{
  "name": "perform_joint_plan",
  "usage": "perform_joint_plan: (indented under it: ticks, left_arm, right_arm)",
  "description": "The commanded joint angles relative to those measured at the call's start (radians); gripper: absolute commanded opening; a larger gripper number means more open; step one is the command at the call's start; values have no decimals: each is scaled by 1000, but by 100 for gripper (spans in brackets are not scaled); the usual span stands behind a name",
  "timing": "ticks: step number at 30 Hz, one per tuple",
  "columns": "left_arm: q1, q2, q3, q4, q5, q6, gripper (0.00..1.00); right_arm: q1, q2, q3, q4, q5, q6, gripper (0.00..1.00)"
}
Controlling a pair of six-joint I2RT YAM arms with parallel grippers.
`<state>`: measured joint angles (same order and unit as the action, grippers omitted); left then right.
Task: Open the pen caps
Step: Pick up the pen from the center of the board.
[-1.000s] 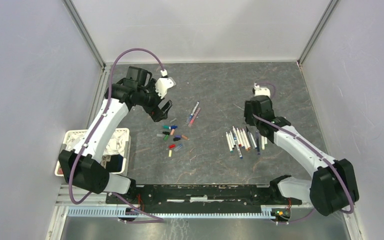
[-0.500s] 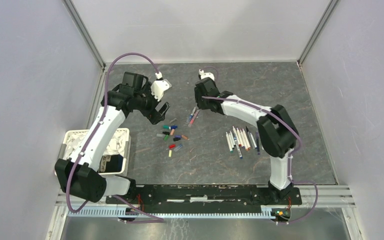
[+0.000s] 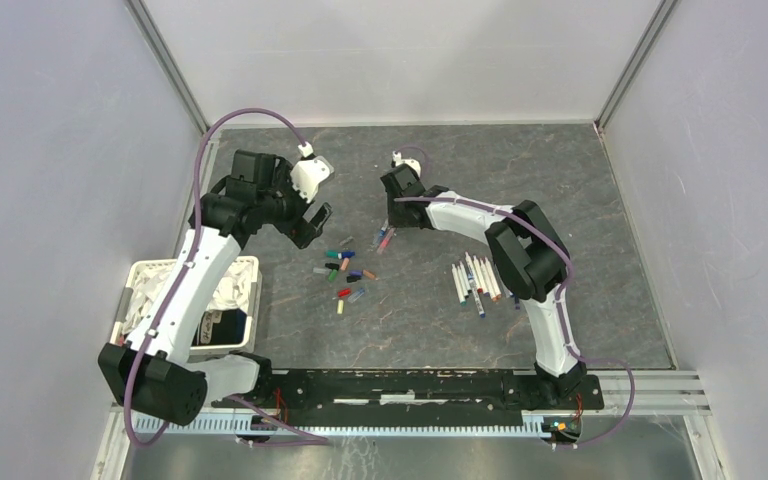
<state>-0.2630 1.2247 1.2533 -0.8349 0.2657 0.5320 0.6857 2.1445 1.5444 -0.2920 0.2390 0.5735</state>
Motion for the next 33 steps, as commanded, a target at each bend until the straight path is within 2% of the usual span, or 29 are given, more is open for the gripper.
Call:
perform_joint_plan:
  ticks: [1, 19, 21, 26, 30, 33]
  left_arm:
    - [7, -22, -5, 25, -10, -23, 100]
    - [7, -30, 56, -2, 5, -37, 100]
    - [7, -30, 58, -6, 15, -42, 100]
    - [7, -27, 71, -5, 38, -61, 100]
    - [7, -25, 93, -12, 64, -80, 100]
    - [7, -28, 111, -20, 101, -96, 100]
  right_arm:
    - [5, 0, 5, 12, 13, 33, 32]
    - [23, -20, -75, -58, 92, -35, 30]
    - [27, -31, -94, -62, 97, -37, 24]
    - [28, -113, -152, -29, 106, -28, 1]
    - [27, -240, -193, 22, 96, -9, 0]
    - [27, -403, -309, 187, 28, 28, 0]
